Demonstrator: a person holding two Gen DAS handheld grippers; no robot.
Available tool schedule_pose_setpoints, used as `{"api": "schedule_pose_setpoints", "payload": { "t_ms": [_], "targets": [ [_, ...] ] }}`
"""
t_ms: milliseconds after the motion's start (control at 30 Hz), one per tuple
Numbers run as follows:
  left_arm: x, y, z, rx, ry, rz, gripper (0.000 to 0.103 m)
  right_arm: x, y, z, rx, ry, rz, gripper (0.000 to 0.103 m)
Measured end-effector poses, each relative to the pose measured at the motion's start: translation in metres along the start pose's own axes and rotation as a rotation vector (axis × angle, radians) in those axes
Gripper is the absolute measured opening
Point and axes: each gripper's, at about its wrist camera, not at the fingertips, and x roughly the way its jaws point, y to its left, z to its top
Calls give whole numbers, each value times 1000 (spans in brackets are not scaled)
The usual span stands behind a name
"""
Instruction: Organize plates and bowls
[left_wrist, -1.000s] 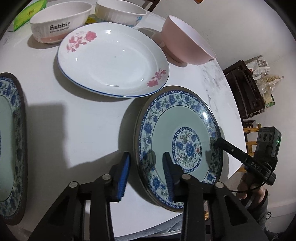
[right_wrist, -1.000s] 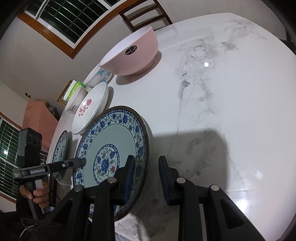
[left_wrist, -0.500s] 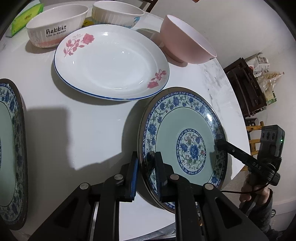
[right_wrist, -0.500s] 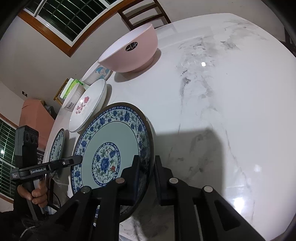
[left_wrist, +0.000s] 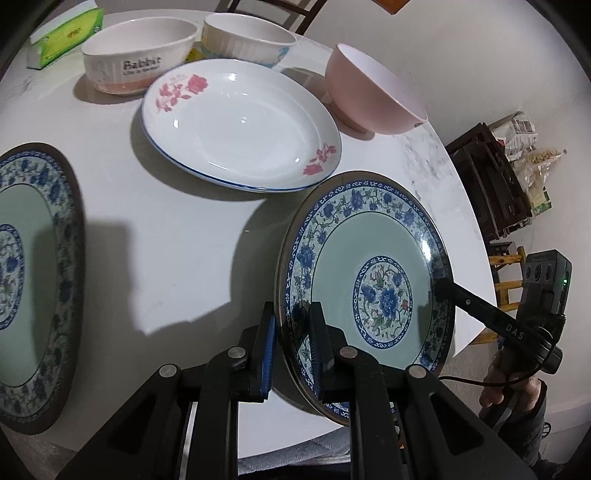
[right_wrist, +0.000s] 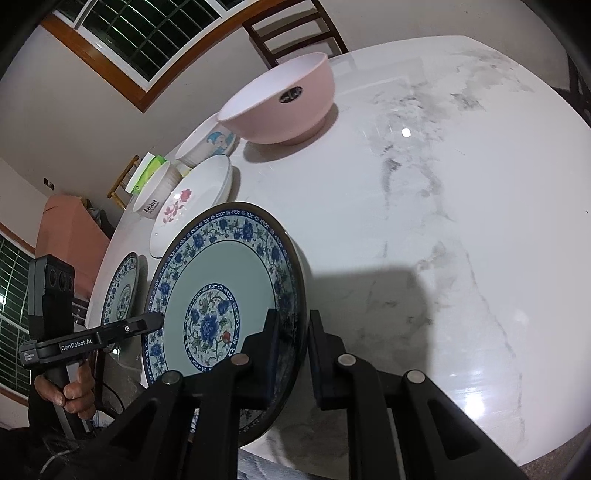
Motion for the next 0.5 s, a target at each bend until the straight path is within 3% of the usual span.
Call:
{"api": "schedule_pose_setpoints", "payload": {
  "t_ms": [500],
  "targets": [
    [-55,40,-3,-72,-126,28,13,13,74,16,-107,-10,51,15]
  ]
}}
